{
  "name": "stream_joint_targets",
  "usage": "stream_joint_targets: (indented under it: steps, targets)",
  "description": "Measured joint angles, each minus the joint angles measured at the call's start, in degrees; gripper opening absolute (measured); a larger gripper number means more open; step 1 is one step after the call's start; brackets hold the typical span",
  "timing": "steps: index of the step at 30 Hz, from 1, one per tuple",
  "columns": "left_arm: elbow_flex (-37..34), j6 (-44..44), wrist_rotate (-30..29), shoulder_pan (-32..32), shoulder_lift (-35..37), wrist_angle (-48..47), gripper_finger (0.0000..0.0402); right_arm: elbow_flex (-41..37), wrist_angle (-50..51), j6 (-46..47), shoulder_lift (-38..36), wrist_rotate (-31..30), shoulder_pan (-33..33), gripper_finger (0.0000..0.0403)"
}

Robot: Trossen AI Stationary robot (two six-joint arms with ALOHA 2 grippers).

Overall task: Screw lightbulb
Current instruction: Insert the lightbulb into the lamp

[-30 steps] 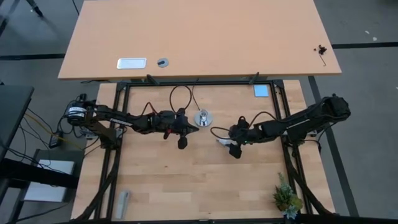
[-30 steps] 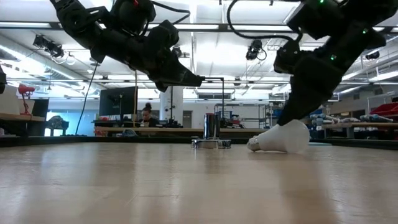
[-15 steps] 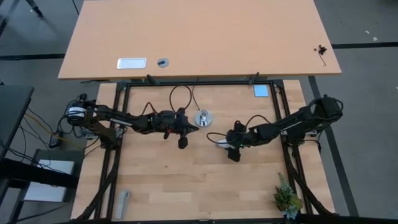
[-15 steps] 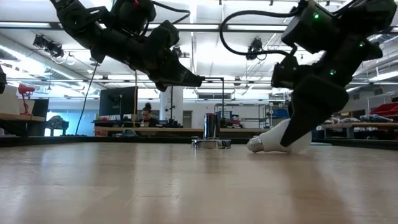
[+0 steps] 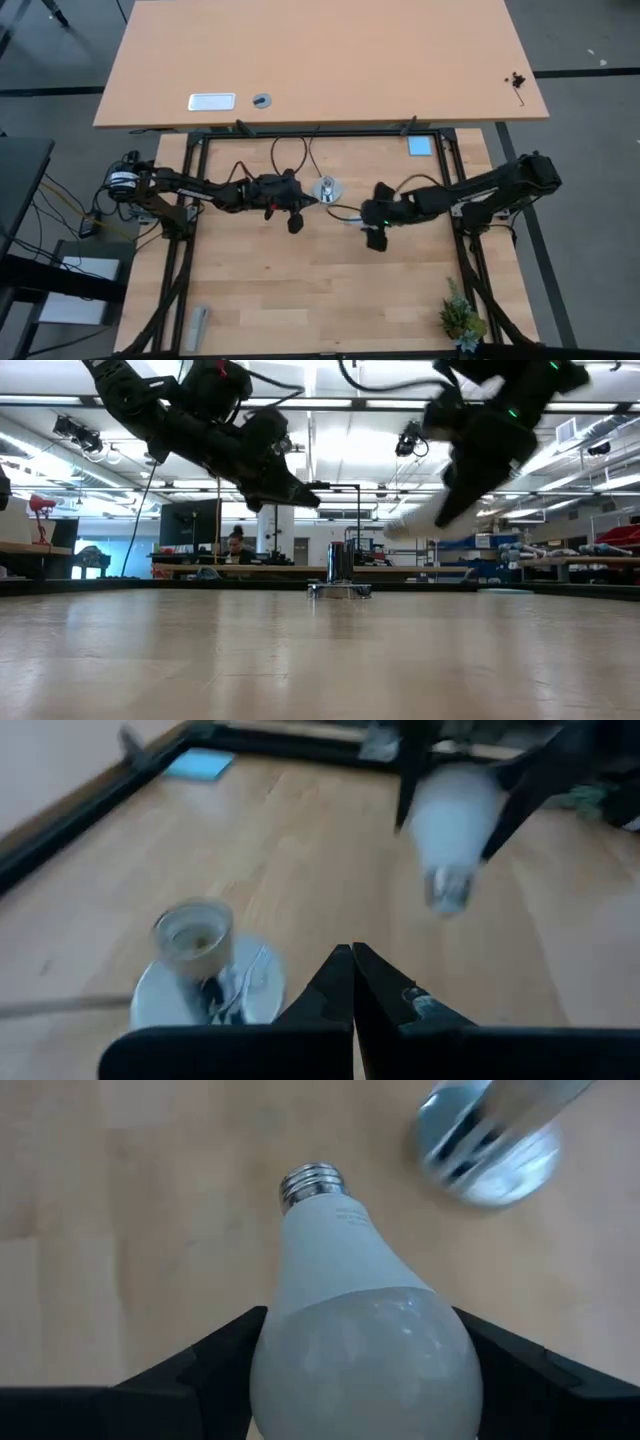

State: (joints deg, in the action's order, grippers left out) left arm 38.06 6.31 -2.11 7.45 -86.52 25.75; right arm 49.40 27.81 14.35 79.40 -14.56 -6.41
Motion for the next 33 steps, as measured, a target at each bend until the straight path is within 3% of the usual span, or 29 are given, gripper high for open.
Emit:
stream_joint_targets:
  steps: [8, 13, 18, 22, 29, 33]
  targets:
    - [0.0, 1.71, -2.96, 6.33, -0.47, -5.29, 0.0001, 19.92, 13.59, -17.82, 4.06, -4.99, 5.9, 0.0289]
    - [-0.08, -0.15, 0.79, 9.19, -3.57, -2.17, 0.0001, 28.22, 19.04, -24.79, 9.18, -5.12, 10.09, 0.0289]
    - [-0.05, -2.92, 3.04, 9.03, -7.85, 2.48, 0.0001, 30.48, 22.54, -28.57, 14.33, -5.15, 13.07, 0.0289]
    - [-0.07, -2.91, 3.33, 9.07, -7.37, 3.18, 0.0003, 30.52, 23.89, -29.16, 16.94, -5.15, 13.77, 0.0291]
    - [0.04, -2.65, 18.5, 7.15, -6.01, 8.31, 0.0031, 30.59, 24.94, -29.33, 16.93, -5.12, 12.1, 0.0295]
    - [0.56, -1.38, 19.63, 5.27, -6.01, 9.65, 0.0062, 30.59, 24.57, -29.08, 15.98, -5.06, 10.53, 0.0295]
